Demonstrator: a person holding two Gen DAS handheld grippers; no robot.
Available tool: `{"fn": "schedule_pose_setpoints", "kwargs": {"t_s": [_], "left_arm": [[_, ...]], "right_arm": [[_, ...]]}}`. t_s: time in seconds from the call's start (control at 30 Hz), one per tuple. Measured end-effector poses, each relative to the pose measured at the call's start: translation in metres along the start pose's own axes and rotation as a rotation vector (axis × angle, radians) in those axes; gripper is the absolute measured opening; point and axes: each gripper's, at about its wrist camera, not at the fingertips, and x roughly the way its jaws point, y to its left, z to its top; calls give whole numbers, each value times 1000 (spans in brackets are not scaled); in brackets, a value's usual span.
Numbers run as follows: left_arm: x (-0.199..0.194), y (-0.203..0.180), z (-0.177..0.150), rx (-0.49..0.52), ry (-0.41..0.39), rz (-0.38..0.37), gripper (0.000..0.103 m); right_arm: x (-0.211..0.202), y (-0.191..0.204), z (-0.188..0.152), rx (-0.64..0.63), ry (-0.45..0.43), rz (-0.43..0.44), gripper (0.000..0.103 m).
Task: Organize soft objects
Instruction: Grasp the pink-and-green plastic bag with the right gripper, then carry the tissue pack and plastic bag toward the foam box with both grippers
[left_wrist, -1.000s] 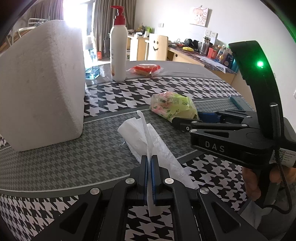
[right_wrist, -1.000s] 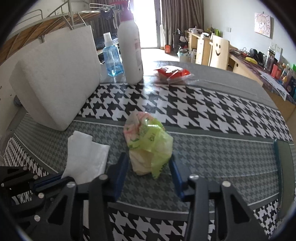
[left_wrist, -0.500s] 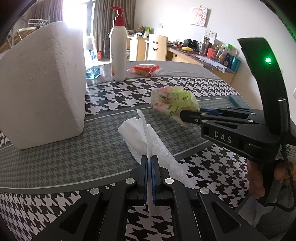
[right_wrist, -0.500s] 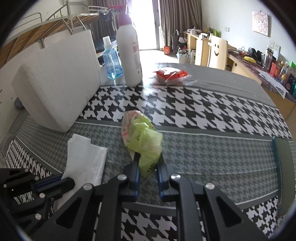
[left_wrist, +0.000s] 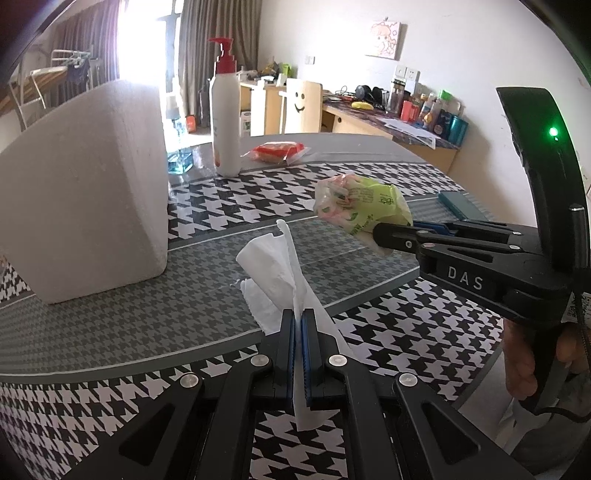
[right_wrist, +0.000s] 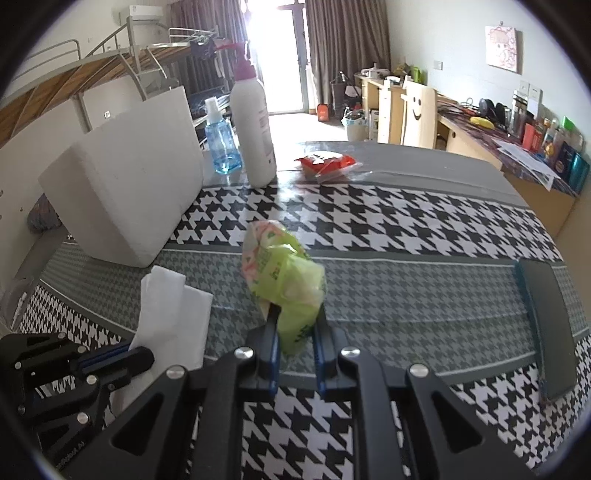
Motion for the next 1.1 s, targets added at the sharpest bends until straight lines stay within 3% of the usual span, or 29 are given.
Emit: {"fn": "schedule_pose_setpoints", "kwargs": {"t_s": [1.1], "left_arm": [[-31,-16,-7,76,-100,-26,4]], "right_arm": [[-61,9,-37,32,-114,-59,19]]}}
